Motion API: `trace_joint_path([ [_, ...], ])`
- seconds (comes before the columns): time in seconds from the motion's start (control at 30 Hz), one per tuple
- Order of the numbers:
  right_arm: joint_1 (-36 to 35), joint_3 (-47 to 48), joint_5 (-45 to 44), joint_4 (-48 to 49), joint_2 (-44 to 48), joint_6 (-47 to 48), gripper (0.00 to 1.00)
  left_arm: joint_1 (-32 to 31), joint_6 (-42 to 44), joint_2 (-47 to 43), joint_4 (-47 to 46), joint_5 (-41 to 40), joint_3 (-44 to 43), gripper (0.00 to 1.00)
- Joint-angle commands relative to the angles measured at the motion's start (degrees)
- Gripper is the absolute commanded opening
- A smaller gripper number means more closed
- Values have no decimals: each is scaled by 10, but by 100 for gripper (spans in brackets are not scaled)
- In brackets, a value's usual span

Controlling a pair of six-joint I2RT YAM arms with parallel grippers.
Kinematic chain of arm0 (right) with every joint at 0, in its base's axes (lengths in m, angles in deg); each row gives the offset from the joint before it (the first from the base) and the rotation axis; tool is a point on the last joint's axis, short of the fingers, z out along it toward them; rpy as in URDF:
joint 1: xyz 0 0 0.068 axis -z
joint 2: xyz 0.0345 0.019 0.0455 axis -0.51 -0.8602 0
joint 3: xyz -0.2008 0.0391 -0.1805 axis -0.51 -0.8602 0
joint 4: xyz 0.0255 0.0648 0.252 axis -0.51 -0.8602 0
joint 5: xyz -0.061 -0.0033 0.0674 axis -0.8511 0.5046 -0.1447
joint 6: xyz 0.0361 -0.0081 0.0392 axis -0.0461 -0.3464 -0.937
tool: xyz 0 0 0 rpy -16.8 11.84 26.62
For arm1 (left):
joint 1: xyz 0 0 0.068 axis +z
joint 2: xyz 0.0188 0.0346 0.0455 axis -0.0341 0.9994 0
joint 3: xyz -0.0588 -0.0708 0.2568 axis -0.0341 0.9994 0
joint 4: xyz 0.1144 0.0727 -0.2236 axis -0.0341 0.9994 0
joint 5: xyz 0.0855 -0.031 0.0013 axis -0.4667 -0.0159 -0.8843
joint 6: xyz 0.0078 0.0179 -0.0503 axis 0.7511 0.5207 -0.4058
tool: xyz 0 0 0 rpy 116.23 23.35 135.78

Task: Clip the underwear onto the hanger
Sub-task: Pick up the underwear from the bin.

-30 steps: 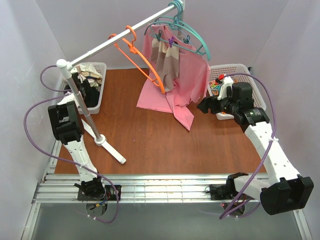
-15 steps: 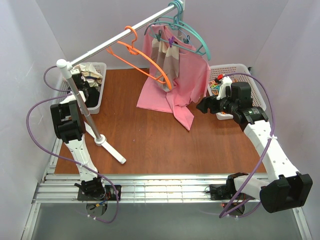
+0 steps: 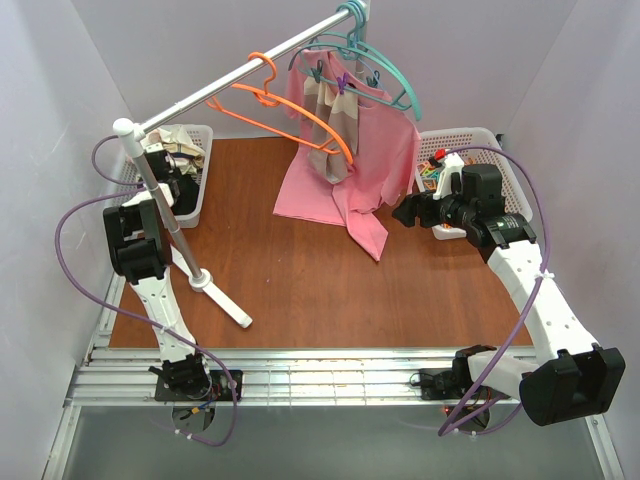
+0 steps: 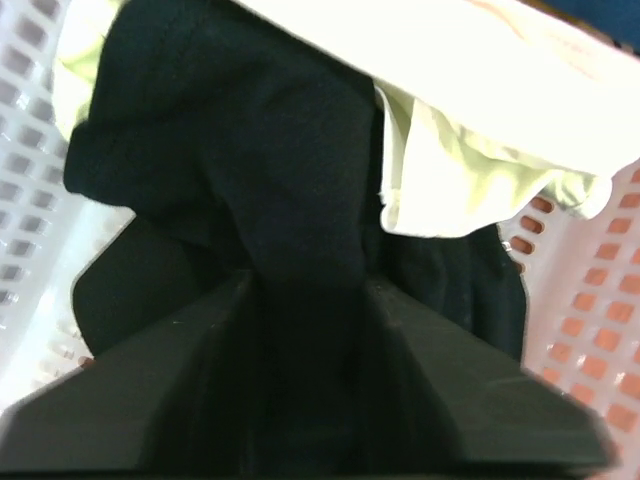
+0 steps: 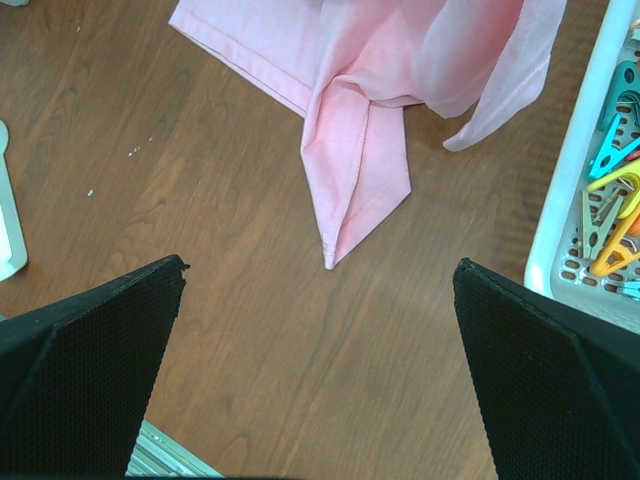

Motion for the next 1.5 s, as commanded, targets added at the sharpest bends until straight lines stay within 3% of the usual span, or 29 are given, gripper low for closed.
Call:
trace_joint_path([
  [0.0, -1, -7, 10, 23, 4, -3, 99, -3, 5, -9, 9, 11, 5, 25],
  [0.03, -2, -8, 12, 24, 4, -3, 99, -3, 6, -12, 8, 15, 7, 12],
  [0.07, -2, -8, 14, 24, 4, -3, 99, -3, 3, -13, 8, 20, 10, 7],
  [0.17, -2, -7, 16, 26, 4, -3, 98, -3, 0, -24, 8, 33, 14, 0],
  [0.7, -2, 24, 30, 36, -1, -3, 98, 21, -42, -177, 21, 5, 14, 0],
  [1.47, -4, 51, 51, 35, 23, -4, 98, 26, -17, -428, 71, -120, -17, 0],
])
